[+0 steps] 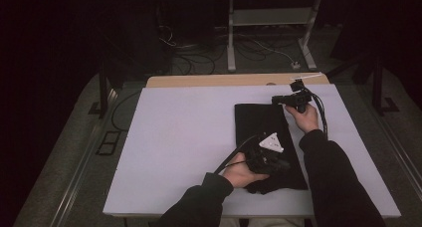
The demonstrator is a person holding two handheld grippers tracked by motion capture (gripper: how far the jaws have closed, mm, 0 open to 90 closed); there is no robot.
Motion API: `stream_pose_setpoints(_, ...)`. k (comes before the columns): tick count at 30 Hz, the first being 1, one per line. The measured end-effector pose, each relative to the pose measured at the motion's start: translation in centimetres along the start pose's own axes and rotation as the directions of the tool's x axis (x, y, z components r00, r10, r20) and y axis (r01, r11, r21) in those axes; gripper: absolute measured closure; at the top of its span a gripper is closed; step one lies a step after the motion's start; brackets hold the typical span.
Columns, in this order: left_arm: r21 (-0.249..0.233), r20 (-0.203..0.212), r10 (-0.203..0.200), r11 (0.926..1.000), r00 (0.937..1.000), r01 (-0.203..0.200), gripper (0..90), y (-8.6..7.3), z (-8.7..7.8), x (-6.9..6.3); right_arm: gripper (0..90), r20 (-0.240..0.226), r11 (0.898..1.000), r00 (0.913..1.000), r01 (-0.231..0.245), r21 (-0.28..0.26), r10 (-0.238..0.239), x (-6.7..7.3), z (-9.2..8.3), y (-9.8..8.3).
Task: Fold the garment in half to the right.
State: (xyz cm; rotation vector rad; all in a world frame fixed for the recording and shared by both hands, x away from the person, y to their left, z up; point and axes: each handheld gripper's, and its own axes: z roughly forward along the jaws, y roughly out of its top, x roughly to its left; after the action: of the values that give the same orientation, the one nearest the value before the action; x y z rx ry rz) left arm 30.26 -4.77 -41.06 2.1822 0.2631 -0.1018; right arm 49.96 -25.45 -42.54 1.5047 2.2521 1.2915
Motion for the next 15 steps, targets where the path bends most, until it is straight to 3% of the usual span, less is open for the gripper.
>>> stream_pose_setpoints(9, 0.014, 0.011, 0.0, 0.9999, 0.9999, 0.0, 85.0, 0.5, 1.3, 0.0, 83.2, 0.019, 1.0, 0.9998, -0.002, 0.017, 0.002, -0.6, 0.0, -0.4)
stream_pose_setpoints(15, 0.018, 0.009, -0.001, 0.9998, 1.0, 0.0, 85.1, 0.8, 1.6, -0.1, 72.4, 0.045, 1.0, 0.999, -0.006, 0.011, 0.005, -0.4, -0.9, -0.5)
